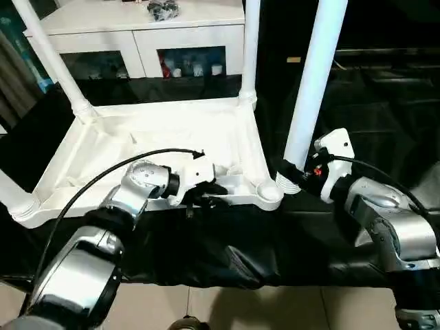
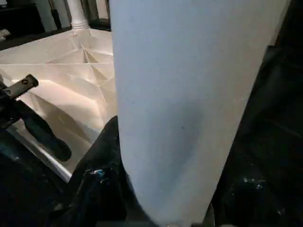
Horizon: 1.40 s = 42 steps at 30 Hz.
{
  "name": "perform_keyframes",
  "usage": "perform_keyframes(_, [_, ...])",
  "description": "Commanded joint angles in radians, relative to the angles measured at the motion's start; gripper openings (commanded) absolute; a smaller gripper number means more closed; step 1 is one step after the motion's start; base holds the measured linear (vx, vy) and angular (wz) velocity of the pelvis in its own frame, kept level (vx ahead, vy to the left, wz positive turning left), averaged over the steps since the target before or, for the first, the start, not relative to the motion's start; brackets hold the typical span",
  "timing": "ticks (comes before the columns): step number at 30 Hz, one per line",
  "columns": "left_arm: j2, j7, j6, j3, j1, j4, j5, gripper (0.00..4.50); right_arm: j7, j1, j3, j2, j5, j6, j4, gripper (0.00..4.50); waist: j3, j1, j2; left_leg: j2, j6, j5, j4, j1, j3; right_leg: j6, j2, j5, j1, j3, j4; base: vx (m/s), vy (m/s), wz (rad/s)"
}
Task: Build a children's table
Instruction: Insert table leg to table base
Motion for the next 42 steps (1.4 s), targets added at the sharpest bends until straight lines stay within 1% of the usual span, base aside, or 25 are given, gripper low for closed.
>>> perform_keyframes(1, [0.003,0.019,-0.013,0.005,-0.021,0.022,0.010,1.48,-0.001,0.008,-0.012,-0.002,0.015,-0.006,-0.041,1.90,-0.065,0.000,-0.007,0.108,0.022,-0.204,-0.084,0.030,-0.051,-0.292,-0.106,0.091,0.033,0.050,-0.075,0.000,0.000,0.00])
perform_keyframes(2, [0.001,0.016,-0.001,0.014,-0.027,0.034,0.003,1.48,0.000,0.013,-0.015,-0.005,0.018,-0.003,-0.048,1.90,-0.066,0.001,-0.007,0.109,0.031,-0.187,-0.083,0.029,-0.051,-0.295,-0.106,0.117,0.033,0.049,-0.073,0.000,0.000,0.00])
perform_keyframes(3, [0.001,0.013,0.002,0.017,-0.029,0.038,0.000,1.51,-0.001,0.016,-0.018,-0.007,0.018,-0.003,-0.050,1.90,-0.066,0.002,-0.003,0.109,0.033,-0.186,-0.083,0.028,-0.052,-0.297,-0.106,0.120,0.032,0.049,-0.072,0.000,0.000,0.00])
perform_keyframes(4, [0.001,0.011,0.001,0.020,-0.031,0.045,-0.001,1.51,-0.002,0.019,-0.019,-0.008,0.018,-0.003,-0.052,1.90,-0.066,0.002,-0.005,0.108,0.036,-0.186,-0.082,0.030,-0.051,-0.300,-0.105,0.125,0.032,0.049,-0.072,0.000,0.000,0.00])
perform_keyframes(7, [0.004,-0.008,-0.002,0.021,-0.031,0.057,-0.001,1.51,-0.006,0.026,-0.024,-0.008,0.018,-0.003,-0.056,1.90,-0.065,0.003,-0.001,0.110,0.037,-0.196,-0.083,0.030,-0.051,-0.304,-0.106,0.114,0.032,0.048,-0.072,0.000,0.000,0.00])
perform_keyframes(8, [0.003,-0.016,0.003,0.024,-0.032,0.061,-0.005,1.21,-0.007,0.027,-0.024,-0.007,0.019,-0.003,-0.057,1.90,-0.063,0.003,0.000,0.110,0.037,-0.199,-0.084,0.029,-0.051,-0.306,-0.106,0.100,0.032,0.049,-0.073,0.000,0.000,0.00])
perform_keyframes(12, [0.002,-0.057,0.008,0.045,-0.037,0.075,-0.028,1.08,-0.008,0.025,-0.023,0.000,0.020,-0.005,-0.052,1.90,-0.063,0.004,0.001,0.111,0.031,-0.206,-0.086,0.030,-0.051,-0.310,-0.107,0.091,0.031,0.049,-0.074,0.000,0.000,0.00])
perform_keyframes(15, [0.002,-0.066,0.001,0.052,-0.039,0.076,-0.034,0.74,-0.007,0.023,-0.021,0.003,0.021,-0.003,-0.049,1.90,-0.064,0.005,0.002,0.111,0.032,-0.195,-0.086,0.031,-0.051,-0.314,-0.107,0.116,0.031,0.048,-0.071,0.000,0.000,0.00])
perform_keyframes(18, [0.003,-0.081,-0.002,0.053,-0.036,0.082,-0.033,0.71,-0.002,0.017,-0.011,0.013,0.024,0.004,-0.041,1.90,-0.064,0.006,0.000,0.110,0.045,-0.184,-0.083,0.029,-0.049,-0.315,-0.109,0.130,0.031,0.048,-0.071,0.000,0.000,0.00])
perform_keyframes(19, [0.003,-0.084,-0.001,0.051,-0.034,0.086,-0.031,0.44,-0.002,0.015,-0.009,0.016,0.022,0.002,-0.036,1.90,-0.065,0.006,-0.003,0.110,0.049,-0.176,-0.083,0.029,-0.049,-0.314,-0.108,0.136,0.032,0.047,-0.070,0.000,0.000,0.00])
perform_keyframes(24, [0.004,-0.084,-0.003,0.051,-0.032,0.090,-0.028,0.08,-0.004,0.013,-0.007,0.019,0.019,0.001,-0.030,1.90,-0.066,0.006,-0.002,0.111,0.055,-0.163,-0.082,0.029,-0.049,-0.313,-0.107,0.148,0.032,0.046,-0.068,0.000,0.000,0.00])
perform_keyframes(27, [0.012,-0.085,-0.020,0.038,-0.022,0.096,-0.004,0.08,-0.002,0.008,-0.003,0.022,0.017,0.002,-0.023,1.90,-0.067,0.005,-0.003,0.110,0.065,-0.147,-0.080,0.028,-0.049,-0.311,-0.108,0.162,0.033,0.045,-0.067,0.000,0.000,0.00])
perform_keyframes(28, [0.016,-0.083,-0.028,0.028,-0.017,0.100,0.009,0.08,0.000,0.007,-0.002,0.022,0.018,0.001,-0.023,1.90,-0.067,0.003,-0.013,0.110,0.070,-0.142,-0.080,0.027,-0.047,-0.311,-0.107,0.166,0.034,0.045,-0.068,0.000,0.000,0.00])
perform_keyframes(29, [0.018,-0.081,-0.034,0.021,-0.014,0.103,0.017,0.08,0.003,0.006,-0.003,0.023,0.018,0.001,-0.023,1.90,-0.067,0.005,-0.007,0.110,0.075,-0.135,-0.078,0.027,-0.047,-0.309,-0.109,0.160,0.033,0.045,-0.068,0.000,0.000,0.00])
perform_keyframes(30, [0.021,-0.071,-0.048,0.011,-0.010,0.105,0.030,0.00,0.005,0.005,-0.003,0.023,0.018,0.001,-0.022,1.90,-0.068,0.005,-0.006,0.110,0.076,-0.134,-0.078,0.027,-0.047,-0.308,-0.108,0.157,0.033,0.045,-0.068,0.000,0.000,0.00])
perform_keyframes(31, [0.024,-0.061,-0.058,0.001,-0.004,0.104,0.043,0.00,0.006,0.002,-0.004,0.025,0.018,0.001,-0.019,1.90,-0.067,0.004,-0.016,0.110,0.082,-0.130,-0.078,0.027,-0.046,-0.307,-0.108,0.155,0.033,0.046,-0.070,0.000,0.000,0.00])
perform_keyframes(32, [0.026,-0.055,-0.062,-0.003,-0.001,0.103,0.049,0.00,0.006,0.000,-0.004,0.025,0.018,0.001,-0.018,1.90,-0.067,0.006,-0.011,0.111,0.085,-0.125,-0.077,0.027,-0.047,-0.305,-0.109,0.147,0.032,0.045,-0.068,0.000,0.000,0.00])
perform_keyframes(34, [0.027,-0.052,-0.064,-0.005,0.000,0.103,0.052,0.00,0.006,0.000,-0.004,0.026,0.018,0.001,-0.017,1.90,-0.066,0.005,-0.010,0.111,0.083,-0.131,-0.078,0.027,-0.047,-0.305,-0.108,0.132,0.031,0.045,-0.069,0.000,0.000,0.00])
perform_keyframes(35, [0.026,-0.036,-0.055,-0.006,0.007,0.097,0.055,0.00,0.005,-0.004,-0.002,0.029,0.016,-0.004,-0.009,1.90,-0.066,0.005,-0.016,0.111,0.080,-0.138,-0.079,0.027,-0.046,-0.309,-0.109,0.112,0.031,0.046,-0.070,0.000,0.000,0.00])
perform_keyframes(36, [0.024,-0.025,-0.038,-0.002,0.016,0.087,0.054,0.00,0.005,-0.009,-0.001,0.034,0.016,-0.007,-0.001,1.90,-0.065,0.005,-0.015,0.111,0.079,-0.140,-0.079,0.027,-0.045,-0.307,-0.109,0.101,0.031,0.046,-0.072,0.000,0.000,0.00])
perform_keyframes(37, [0.024,-0.025,-0.038,-0.002,0.016,0.087,0.054,0.00,0.005,-0.009,-0.001,0.034,0.016,-0.007,-0.001,1.90,-0.065,0.005,-0.020,0.112,0.079,-0.140,-0.080,0.028,-0.045,-0.308,-0.109,0.096,0.031,0.046,-0.072,0.000,0.000,0.00])
perform_keyframes(38, [0.020,0.002,0.030,0.004,0.031,0.063,0.057,0.00,0.006,-0.016,0.004,0.043,0.018,-0.009,0.009,1.90,-0.063,0.004,-0.020,0.112,0.073,-0.147,-0.081,0.027,-0.045,-0.308,-0.110,0.065,0.030,0.047,-0.072,0.000,0.000,0.00])
perform_keyframes(39, [0.019,0.014,0.057,0.006,0.039,0.050,0.058,0.00,0.006,-0.019,0.007,0.046,0.018,-0.009,0.013,1.90,-0.062,0.004,-0.023,0.112,0.073,-0.148,-0.082,0.027,-0.045,-0.308,-0.109,0.055,0.029,0.046,-0.074,0.000,0.000,0.00])
perform_keyframes(40, [0.019,0.014,0.057,0.006,0.039,0.050,0.058,0.00,0.006,-0.019,0.007,0.046,0.018,-0.009,0.013,1.90,-0.062,0.005,-0.020,0.113,0.070,-0.151,-0.083,0.028,-0.045,-0.306,-0.109,0.044,0.028,0.047,-0.074,0.000,0.000,0.00])
perform_keyframes(42, [0.012,0.062,0.205,0.021,0.086,-0.065,0.049,0.00,0.012,-0.029,0.019,0.058,0.017,-0.014,0.026,1.90,-0.058,0.002,-0.029,0.112,0.061,-0.167,-0.086,0.028,-0.045,-0.301,-0.108,-0.003,0.027,0.048,-0.079,0.000,0.000,0.00])
